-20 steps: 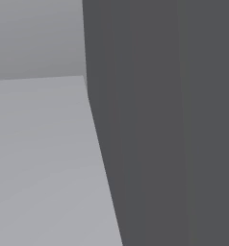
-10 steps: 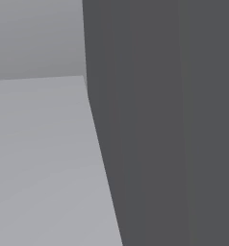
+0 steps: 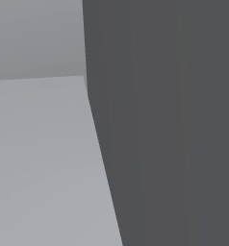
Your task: Start the toaster. Once the lever pops up, take the bread to the plate on the dining counter.
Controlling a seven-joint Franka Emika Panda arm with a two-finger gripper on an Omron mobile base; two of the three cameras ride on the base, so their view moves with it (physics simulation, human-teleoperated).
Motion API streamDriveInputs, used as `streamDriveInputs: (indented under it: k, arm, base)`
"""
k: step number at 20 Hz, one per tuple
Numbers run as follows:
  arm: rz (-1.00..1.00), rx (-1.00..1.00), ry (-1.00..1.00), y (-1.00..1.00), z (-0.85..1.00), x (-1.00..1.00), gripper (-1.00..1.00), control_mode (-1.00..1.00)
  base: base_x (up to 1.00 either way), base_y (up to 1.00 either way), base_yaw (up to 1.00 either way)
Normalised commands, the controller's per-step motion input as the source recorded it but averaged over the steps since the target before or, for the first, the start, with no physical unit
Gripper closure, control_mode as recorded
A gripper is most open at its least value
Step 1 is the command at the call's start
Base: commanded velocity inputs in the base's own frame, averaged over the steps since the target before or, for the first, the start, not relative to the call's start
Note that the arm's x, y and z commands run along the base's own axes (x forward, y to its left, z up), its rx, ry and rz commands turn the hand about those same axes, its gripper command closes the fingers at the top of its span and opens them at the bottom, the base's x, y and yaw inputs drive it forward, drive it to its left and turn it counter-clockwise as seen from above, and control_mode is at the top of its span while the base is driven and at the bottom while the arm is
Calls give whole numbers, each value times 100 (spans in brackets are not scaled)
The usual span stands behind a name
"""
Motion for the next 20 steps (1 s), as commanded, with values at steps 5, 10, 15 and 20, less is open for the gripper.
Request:
streamDriveInputs:
  k: [5, 10, 15, 20]
  arm:
    - [0, 0, 0, 0, 0, 15, -100, -100]
    - [0, 0, 0, 0, -5, 6, -100, -100]
    - [0, 0, 0, 0, -14, 1, -100, -100]
    - [0, 0, 0, 0, -7, 7, -100, -100]
  base:
    - [0, 0, 0]
    - [0, 0, 0]
    - [0, 0, 0]
    - [0, 0, 0]
